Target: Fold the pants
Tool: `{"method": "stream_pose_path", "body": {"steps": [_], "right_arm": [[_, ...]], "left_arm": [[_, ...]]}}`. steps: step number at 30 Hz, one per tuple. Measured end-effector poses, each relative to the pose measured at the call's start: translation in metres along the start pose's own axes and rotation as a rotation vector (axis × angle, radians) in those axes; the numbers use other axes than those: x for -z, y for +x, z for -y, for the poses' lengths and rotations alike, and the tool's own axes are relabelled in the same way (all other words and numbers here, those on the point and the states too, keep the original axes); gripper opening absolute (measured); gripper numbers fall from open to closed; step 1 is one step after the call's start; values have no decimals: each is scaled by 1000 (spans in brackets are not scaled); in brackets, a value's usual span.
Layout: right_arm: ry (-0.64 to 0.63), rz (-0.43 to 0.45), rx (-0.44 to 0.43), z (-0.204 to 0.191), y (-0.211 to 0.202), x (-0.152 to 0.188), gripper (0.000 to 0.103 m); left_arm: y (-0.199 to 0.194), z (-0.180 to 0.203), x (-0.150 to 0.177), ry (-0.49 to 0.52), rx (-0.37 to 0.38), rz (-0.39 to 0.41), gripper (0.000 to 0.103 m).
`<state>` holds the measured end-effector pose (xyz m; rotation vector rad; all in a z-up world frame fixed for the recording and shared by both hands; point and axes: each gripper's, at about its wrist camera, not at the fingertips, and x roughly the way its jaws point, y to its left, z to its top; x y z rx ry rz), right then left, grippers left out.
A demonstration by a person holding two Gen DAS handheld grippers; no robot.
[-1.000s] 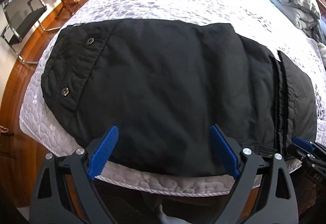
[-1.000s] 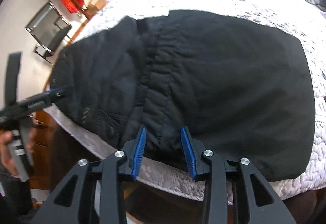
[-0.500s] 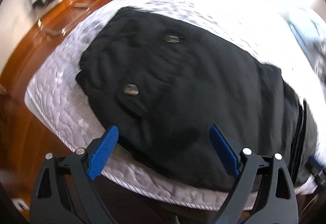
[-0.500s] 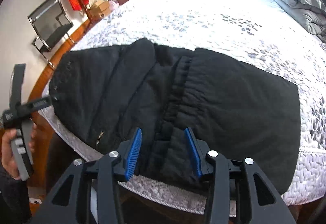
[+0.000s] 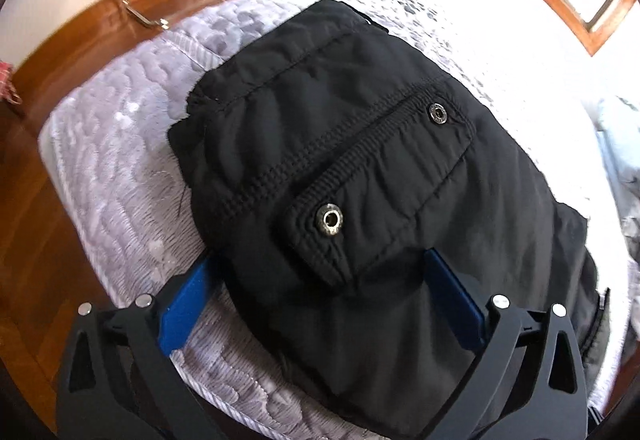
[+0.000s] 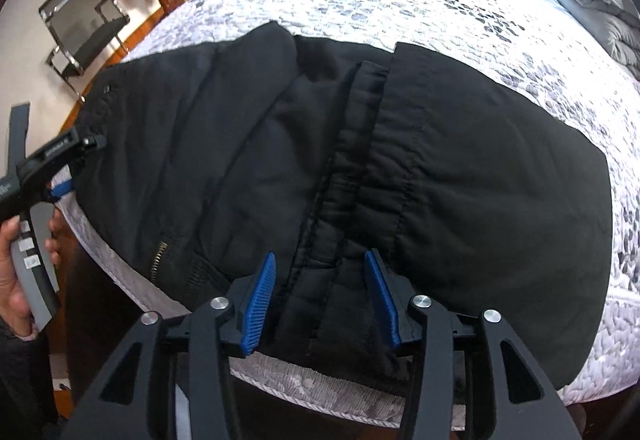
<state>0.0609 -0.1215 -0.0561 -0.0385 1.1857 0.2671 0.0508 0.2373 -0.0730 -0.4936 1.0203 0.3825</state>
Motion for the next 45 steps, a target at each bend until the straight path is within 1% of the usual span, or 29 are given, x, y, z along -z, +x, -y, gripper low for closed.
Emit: {"method": "stream_pose_path", "body": {"steps": [3,6,9,11,13,20,25,27,28,30,33,34,35,38,39,40,41,42,43,44,45], "right_arm": [[-20,-10,21,-5,3,1,52],[-46,-21,46,-10,5,0,54],[-54,-33,62,-13,7,0,55],[-58,-41,72,-15,8,-1,55],[-65,-49,83,-18,9,-2,56],[-86,-77,129,-31,18,-10,58],[-88,-85,144,-38,23,-15,59],[-90,-88,150,-40,25,-16,59],[-93,-88,151,-41,25,-15,60],[-95,-89,153,-43,27,-16,60],[-92,-92,148,-42,30,-16,61],[-91,-92,147,-40,30,-16,61],[-89,-91,145,-39,30,-17,61],[-89,-86,143,-38,31,-16,61],[-90,-83,141,-38,31,-16,61],[-89,-80,139,-35,31,-16,61],[-89,-77,136,-32,32,-15,61],[-87,-74,133,-32,33,-15,61],[-85,-72,131,-30,33,-14,62],[-83,-70,130,-29,33,-13,62],[-82,-66,129,-28,33,-12,62]], "left_arm": [[-4,5,5,-32,-30,22,101],[-1,-4,8,-77,-9,34,101],[2,-5,7,-86,-7,61,101],[3,-6,3,-84,-29,77,101],[0,-5,7,-98,-59,108,101],[9,-16,9,-133,-23,117,101],[14,-28,4,-215,30,95,101],[14,-36,1,-273,61,96,100],[12,-43,-2,-318,93,87,100],[11,-48,-5,-373,144,56,100],[13,-52,-12,-432,252,-10,99],[17,-49,-14,-444,307,-48,99],[19,-48,-14,-447,323,-63,99],[25,-44,-16,-437,307,-70,99],[25,-43,-15,-432,307,-68,97],[24,-43,-15,-425,278,-74,92],[24,-38,-12,-423,245,-82,71],[24,-37,-12,-423,213,-91,63],[23,-39,-12,-427,224,-95,56],[23,-39,-13,-426,243,-100,45],[22,-40,-15,-422,249,-105,38]]}}
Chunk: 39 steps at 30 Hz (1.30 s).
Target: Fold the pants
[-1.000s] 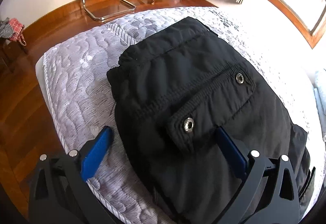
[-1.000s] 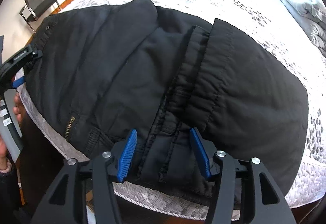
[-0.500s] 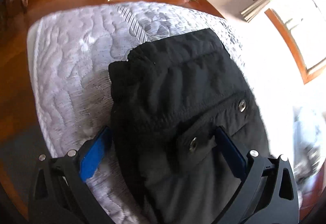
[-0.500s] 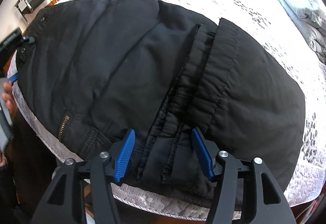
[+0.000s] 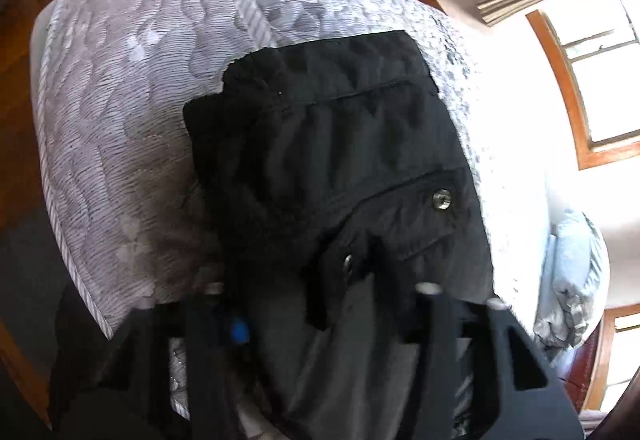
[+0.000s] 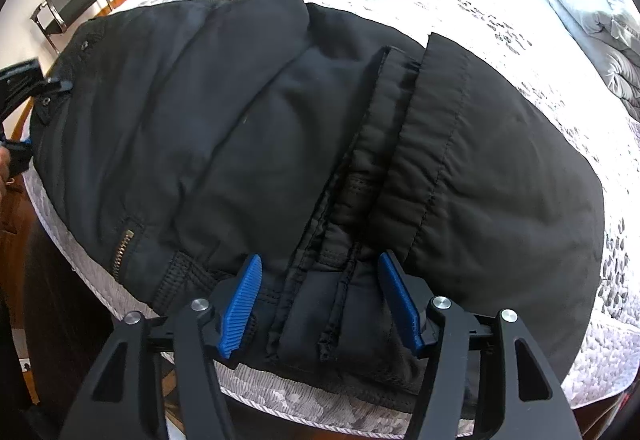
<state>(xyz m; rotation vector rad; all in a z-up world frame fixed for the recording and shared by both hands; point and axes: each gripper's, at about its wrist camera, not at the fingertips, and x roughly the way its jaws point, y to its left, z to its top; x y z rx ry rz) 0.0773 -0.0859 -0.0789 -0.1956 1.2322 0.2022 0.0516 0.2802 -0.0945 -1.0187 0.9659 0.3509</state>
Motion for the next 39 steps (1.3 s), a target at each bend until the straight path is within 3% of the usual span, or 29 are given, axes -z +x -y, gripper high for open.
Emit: {"method": "stream_pose_path", "body": {"steps": [3,6,8,14,24,25,27,31,33,35,39], "right_arm": [[2,15,-8,4,0,4,62],[6,29,-20,7,0,8,63],[10,36,-28,9,0,11,63],[46,65,-100,23,-5,16,68],[244,144,-321,78,-19,31,66],[262,148,-337,84,-20,32,66],[300,167,-369,97,-25,36,66],[324,220,-354,117,-41,42,66],[335,229,-328,129,-46,47,66],[349,222,-294,133,-48,52,67],[391,193,-261,149,-45,61,67]], "left_arm": [[-6,1,-2,12,31,-9,22],[-20,11,0,58,23,32,17],[-33,29,7,142,2,97,15],[-66,103,50,471,10,262,14],[-76,166,132,891,47,329,20],[-79,170,153,953,55,327,21],[-75,179,178,1044,73,308,23],[-57,186,226,1245,104,209,28],[-43,185,244,1305,112,147,35],[-22,181,260,1351,112,29,46],[14,169,281,1398,52,-116,56]]}}
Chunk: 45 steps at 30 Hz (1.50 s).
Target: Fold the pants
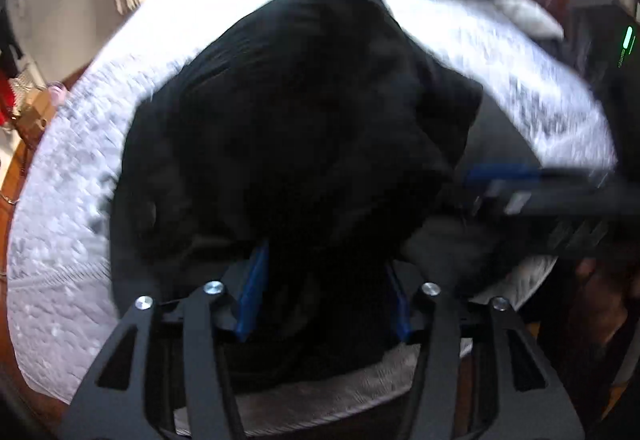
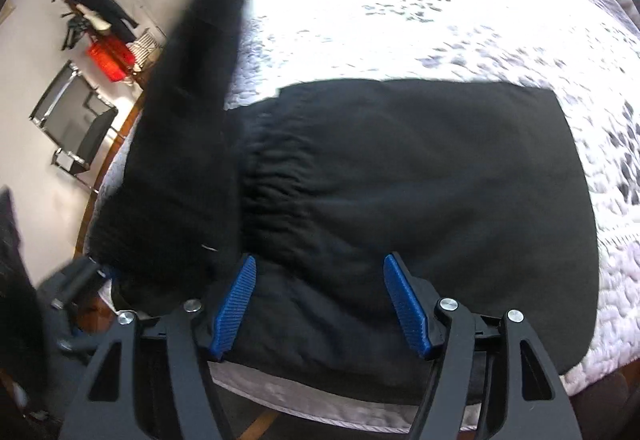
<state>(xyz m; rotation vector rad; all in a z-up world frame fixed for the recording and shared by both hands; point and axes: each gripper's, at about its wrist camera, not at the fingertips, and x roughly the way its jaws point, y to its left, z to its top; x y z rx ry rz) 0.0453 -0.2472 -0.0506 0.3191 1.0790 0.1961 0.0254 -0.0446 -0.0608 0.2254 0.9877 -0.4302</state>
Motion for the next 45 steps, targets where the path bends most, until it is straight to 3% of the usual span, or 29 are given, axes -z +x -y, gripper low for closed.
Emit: {"method": "stream_pose_path", "body": {"steps": [1,2,3,4,5,7,10,14,18,23,25,29,30,35,39,40,42,43,45], "right_arm": [[0,-4,10,0,-1,2,67],[-10,-7,25,4,-2,4,67],[-17,-3,35,7,-5,5,67],[-18,-1,42,10,-7,5,68],[-17,-1,50,14,-10,6,68],[-6,9,62,21,-18,7,70],[26,36,62,33,-35,6,71],[90,78,-25,35,-46,-3,81],[86,56,-95,22,-39,-10,83],[22,31,-53,-6,-17,-17,84],[29,33,-48,-4,-21,-16,84],[11,15,80,-9,-19,-18,90],[32,12,82,-5,-18,-18,90],[158,-57,-80,13,1,-20,90],[98,-67,-13,-1,19,-27,91],[76,-60,9,-5,20,-28,89],[16,-48,32,-14,23,-29,69],[5,-55,0,-16,25,-31,43],[-13,-63,-16,-22,26,-33,35]], "left_arm": [[3,4,5,26,-16,-1,58],[1,7,7,46,-33,10,66],[-1,9,9,58,-44,16,85],[-6,9,10,61,-54,24,96],[-12,7,11,47,-69,43,98],[-28,-2,12,-8,-75,83,98],[-39,-29,10,-140,-57,68,100],[-34,-73,10,-347,-121,47,100],[-23,-99,10,-463,-147,7,100],[3,-91,-1,-392,-227,-82,100],[7,-94,-4,-374,-217,-104,101],[12,-95,3,-417,-177,-108,101],[13,-95,3,-413,-176,-107,101],[16,-92,5,-388,-174,-96,101],[16,-91,4,-379,-173,-93,101],[15,-91,4,-372,-176,-93,101],[13,-90,3,-362,-179,-95,101],[12,-89,2,-354,-181,-99,101],[9,-88,0,-338,-207,-103,101]]}}
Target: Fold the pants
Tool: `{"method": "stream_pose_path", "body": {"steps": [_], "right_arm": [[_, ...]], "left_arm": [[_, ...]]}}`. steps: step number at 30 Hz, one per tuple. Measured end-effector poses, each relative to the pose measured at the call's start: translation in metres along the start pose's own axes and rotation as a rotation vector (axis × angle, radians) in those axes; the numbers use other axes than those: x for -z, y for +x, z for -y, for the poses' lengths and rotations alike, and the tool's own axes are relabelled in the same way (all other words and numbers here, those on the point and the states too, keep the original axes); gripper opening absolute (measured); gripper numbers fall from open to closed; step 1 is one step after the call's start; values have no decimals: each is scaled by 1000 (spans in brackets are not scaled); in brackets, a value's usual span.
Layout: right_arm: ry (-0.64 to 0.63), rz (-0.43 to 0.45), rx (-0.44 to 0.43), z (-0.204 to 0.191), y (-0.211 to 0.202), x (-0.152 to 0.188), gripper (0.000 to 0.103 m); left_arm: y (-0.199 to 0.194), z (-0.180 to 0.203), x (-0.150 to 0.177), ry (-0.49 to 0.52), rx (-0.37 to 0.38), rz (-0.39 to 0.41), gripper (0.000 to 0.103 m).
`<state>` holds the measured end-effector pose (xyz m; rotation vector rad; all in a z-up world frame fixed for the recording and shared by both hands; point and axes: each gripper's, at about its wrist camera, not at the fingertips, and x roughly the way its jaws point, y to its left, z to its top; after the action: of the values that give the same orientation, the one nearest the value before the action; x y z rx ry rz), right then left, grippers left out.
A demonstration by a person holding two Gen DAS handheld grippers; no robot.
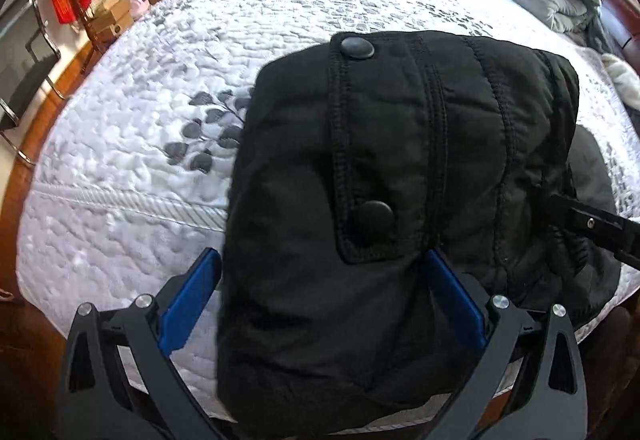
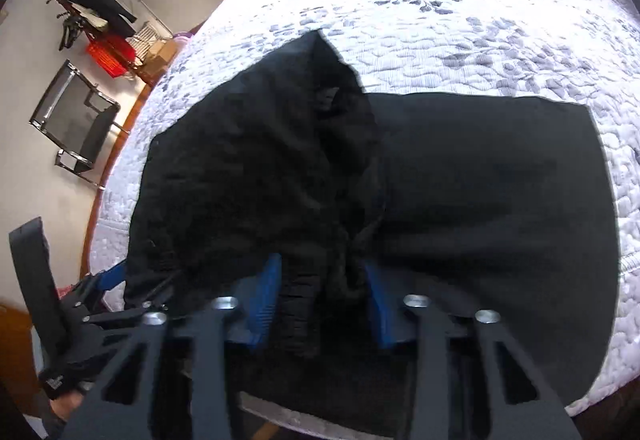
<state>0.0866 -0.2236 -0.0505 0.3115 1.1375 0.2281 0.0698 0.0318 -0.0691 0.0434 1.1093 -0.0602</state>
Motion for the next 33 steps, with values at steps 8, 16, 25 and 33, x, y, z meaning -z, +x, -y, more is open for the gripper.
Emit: {"method": "stream_pose_path", "body": {"steps": [8,16,25,33], "right_arm": [[-78,95,-6,-11,-26,5,14],[-71,230,-66,2,-89,1,12],[31,320,-30,50,-137,6,11],[132,350,58,102,-161,18,11]], "left_arm": [[-9,-13,-4,-10,-19,7,100],[-40,6,-14,25,23,55,100],[-65,26,-22,34,63,99,100],[-56,60,-21,112,77,82,100]]}}
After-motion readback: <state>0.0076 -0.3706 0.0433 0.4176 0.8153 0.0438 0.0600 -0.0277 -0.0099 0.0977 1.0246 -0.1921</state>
